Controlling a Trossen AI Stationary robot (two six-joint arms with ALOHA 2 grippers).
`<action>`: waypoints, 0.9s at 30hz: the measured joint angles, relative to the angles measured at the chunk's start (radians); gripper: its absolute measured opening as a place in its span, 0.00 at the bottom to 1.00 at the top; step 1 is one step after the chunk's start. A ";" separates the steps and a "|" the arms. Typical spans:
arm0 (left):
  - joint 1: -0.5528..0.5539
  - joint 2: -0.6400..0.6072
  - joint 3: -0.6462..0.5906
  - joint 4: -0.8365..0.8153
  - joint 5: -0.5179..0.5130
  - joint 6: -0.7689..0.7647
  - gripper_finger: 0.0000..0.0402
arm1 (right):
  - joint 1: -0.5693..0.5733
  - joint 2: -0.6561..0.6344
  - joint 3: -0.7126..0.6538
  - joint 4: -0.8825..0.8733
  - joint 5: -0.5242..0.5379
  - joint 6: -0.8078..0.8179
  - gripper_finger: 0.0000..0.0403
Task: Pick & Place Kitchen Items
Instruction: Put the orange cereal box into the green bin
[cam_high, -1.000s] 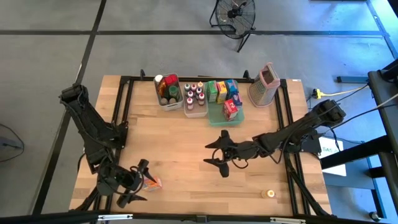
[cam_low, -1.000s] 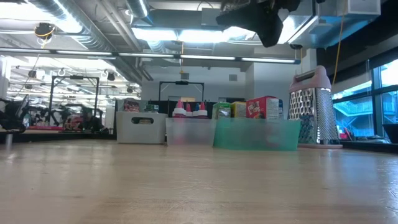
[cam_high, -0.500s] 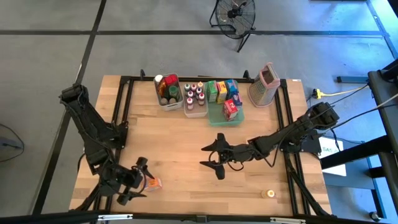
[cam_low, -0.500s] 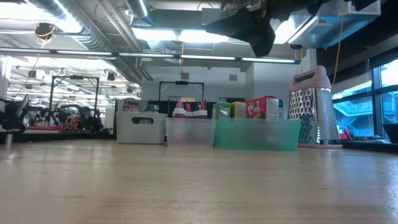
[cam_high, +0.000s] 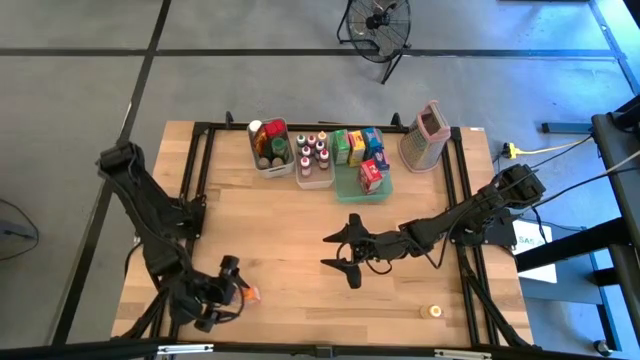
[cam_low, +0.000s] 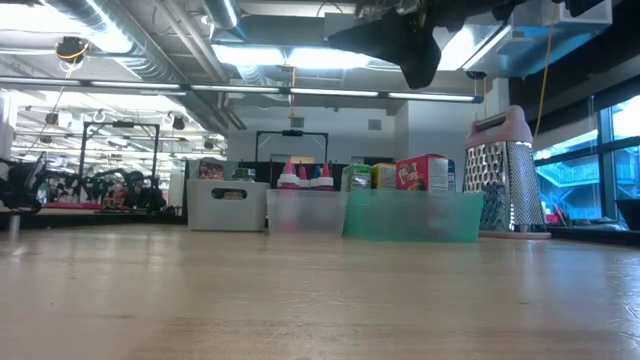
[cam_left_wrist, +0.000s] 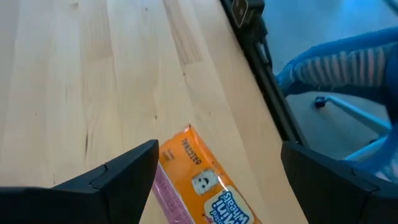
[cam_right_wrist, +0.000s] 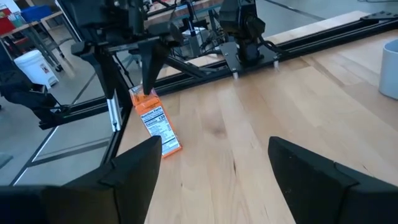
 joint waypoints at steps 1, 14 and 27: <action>0.000 0.009 0.000 0.000 0.000 -0.001 0.83 | 0.000 0.000 0.000 -0.001 0.000 0.000 0.74; 0.000 0.008 0.007 -0.124 -0.032 -0.118 0.83 | 0.000 0.000 0.000 -0.002 0.000 0.000 0.74; 0.000 0.009 0.072 -0.249 -0.014 -0.219 0.83 | 0.000 0.000 0.000 -0.003 0.001 0.000 0.74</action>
